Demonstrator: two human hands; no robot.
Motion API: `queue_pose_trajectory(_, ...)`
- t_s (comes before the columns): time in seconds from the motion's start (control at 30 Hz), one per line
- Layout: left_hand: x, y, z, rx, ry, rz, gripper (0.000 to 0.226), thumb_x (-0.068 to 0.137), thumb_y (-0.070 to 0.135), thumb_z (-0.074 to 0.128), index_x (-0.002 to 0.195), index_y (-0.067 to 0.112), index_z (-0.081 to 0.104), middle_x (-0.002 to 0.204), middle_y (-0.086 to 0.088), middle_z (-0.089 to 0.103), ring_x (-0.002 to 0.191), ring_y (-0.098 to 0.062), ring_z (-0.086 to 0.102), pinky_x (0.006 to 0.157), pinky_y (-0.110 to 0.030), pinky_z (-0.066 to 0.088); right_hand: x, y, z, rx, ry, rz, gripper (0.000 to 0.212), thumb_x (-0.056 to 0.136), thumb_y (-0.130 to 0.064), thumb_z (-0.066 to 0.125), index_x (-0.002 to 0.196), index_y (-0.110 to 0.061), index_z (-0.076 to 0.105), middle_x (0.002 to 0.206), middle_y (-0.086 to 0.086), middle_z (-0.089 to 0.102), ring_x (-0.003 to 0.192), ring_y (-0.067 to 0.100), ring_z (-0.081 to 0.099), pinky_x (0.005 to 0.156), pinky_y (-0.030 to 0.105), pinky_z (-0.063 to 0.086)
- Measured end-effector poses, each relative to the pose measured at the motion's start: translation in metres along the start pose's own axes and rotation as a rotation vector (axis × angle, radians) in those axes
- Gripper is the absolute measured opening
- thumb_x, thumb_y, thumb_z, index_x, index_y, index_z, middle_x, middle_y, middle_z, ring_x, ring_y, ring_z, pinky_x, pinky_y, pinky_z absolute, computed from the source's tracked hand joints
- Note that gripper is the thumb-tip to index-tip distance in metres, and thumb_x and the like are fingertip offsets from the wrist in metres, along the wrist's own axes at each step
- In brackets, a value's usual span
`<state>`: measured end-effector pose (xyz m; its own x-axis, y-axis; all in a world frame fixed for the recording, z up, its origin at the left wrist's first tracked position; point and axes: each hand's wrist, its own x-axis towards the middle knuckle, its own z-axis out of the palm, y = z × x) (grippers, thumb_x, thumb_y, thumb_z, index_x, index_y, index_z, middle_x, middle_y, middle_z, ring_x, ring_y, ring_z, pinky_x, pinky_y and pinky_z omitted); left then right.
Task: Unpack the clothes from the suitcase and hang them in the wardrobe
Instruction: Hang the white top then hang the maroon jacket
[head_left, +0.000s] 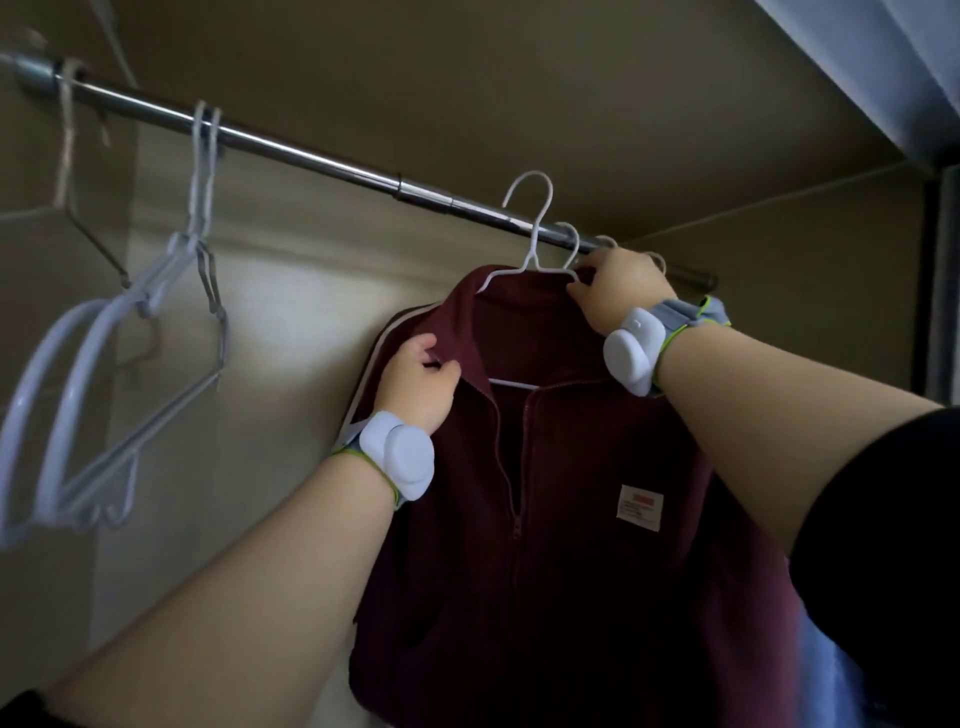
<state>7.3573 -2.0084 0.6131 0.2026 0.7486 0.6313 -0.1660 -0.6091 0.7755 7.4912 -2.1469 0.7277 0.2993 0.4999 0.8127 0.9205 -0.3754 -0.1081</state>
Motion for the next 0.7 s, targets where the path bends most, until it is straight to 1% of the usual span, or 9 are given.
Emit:
queue_pose_trajectory(0.07,-0.003,-0.011,0.000,-0.015,-0.001,-0.022,0.048,0.089,0.013,0.058,0.136,0.011,0.045,0.111,0.003,0.053,0.097,-0.015,0.055,0.098,-0.045,0.048,0.002,0.000,0.006,-0.024,-0.007,-0.014,0.025,0.093,-0.028,0.054,0.109,-0.011,0.062,0.109,0.013,0.064,0.097,0.031,0.059,0.068,0.030,0.040)
queue_pose_trajectory(0.2,-0.005,-0.022,-0.001,-0.017,-0.015,-0.050,0.051,0.089,0.013,0.058,0.137,0.012,0.044,0.122,-0.002,0.056,0.100,-0.015,0.056,0.098,-0.045,0.048,0.004,0.001,0.009,-0.026,-0.032,-0.037,0.029,0.090,-0.032,0.058,0.109,-0.011,0.064,0.108,0.011,0.065,0.097,0.030,0.060,0.073,0.030,0.044)
queue_pose_trajectory(0.33,-0.009,-0.026,-0.001,-0.040,-0.027,-0.073,0.060,0.087,0.014,0.058,0.142,0.018,0.035,0.110,0.007,0.058,0.109,-0.018,0.057,0.098,-0.045,0.048,0.003,-0.006,0.020,-0.091,-0.086,-0.089,0.027,0.090,-0.030,0.058,0.109,-0.011,0.062,0.107,0.013,0.066,0.097,0.032,0.060,0.076,0.034,0.049)
queue_pose_trajectory(0.43,-0.017,-0.035,-0.001,-0.053,-0.042,-0.079,0.071,0.086,0.011,0.055,0.148,0.022,0.021,0.110,0.011,0.059,0.104,-0.015,0.059,0.097,-0.045,0.049,-0.003,-0.003,0.025,-0.069,-0.037,-0.085,0.030,0.091,-0.032,0.056,0.114,-0.012,0.060,0.111,0.014,0.065,0.102,0.034,0.059,0.077,0.035,0.047)
queue_pose_trajectory(0.5,-0.024,-0.045,-0.001,-0.057,-0.048,-0.095,0.077,0.087,0.009,0.054,0.150,0.025,0.013,0.106,0.015,0.060,0.098,-0.017,0.063,0.094,-0.046,0.051,-0.011,-0.001,0.029,-0.075,0.004,-0.075,0.036,0.092,-0.036,0.054,0.119,-0.013,0.056,0.116,0.015,0.061,0.106,0.036,0.056,0.076,0.036,0.045)
queue_pose_trajectory(0.53,-0.028,-0.050,0.000,-0.065,-0.049,-0.108,0.078,0.087,0.008,0.053,0.150,0.025,0.011,0.102,0.016,0.060,0.096,-0.019,0.065,0.092,-0.045,0.052,-0.017,-0.003,0.031,-0.083,0.036,-0.077,0.040,0.091,-0.038,0.053,0.123,-0.014,0.054,0.120,0.015,0.056,0.109,0.037,0.054,0.079,0.038,0.045)
queue_pose_trajectory(0.6,-0.040,-0.060,0.002,-0.094,-0.063,-0.147,0.074,0.089,0.005,0.052,0.149,0.019,0.013,0.097,0.012,0.062,0.094,-0.022,0.066,0.086,-0.041,0.054,-0.033,-0.007,0.038,-0.101,0.120,-0.119,0.043,0.091,-0.038,0.054,0.127,-0.015,0.052,0.126,0.015,0.047,0.116,0.037,0.045,0.090,0.043,0.042)
queue_pose_trajectory(0.67,-0.054,-0.069,0.004,-0.096,-0.094,-0.190,0.060,0.090,0.003,0.051,0.144,0.013,0.027,0.097,0.004,0.062,0.093,-0.023,0.065,0.080,-0.038,0.054,-0.051,-0.008,0.045,-0.094,0.243,-0.209,0.042,0.088,-0.036,0.056,0.125,-0.014,0.055,0.124,0.016,0.046,0.116,0.037,0.042,0.096,0.043,0.037)
queue_pose_trajectory(0.7,-0.062,-0.076,0.006,-0.074,-0.120,-0.213,0.052,0.090,0.003,0.052,0.139,0.011,0.036,0.098,0.003,0.061,0.093,-0.022,0.064,0.081,-0.038,0.054,-0.062,-0.007,0.048,-0.083,0.298,-0.252,0.041,0.086,-0.034,0.058,0.122,-0.014,0.057,0.122,0.016,0.048,0.115,0.037,0.043,0.096,0.042,0.036)
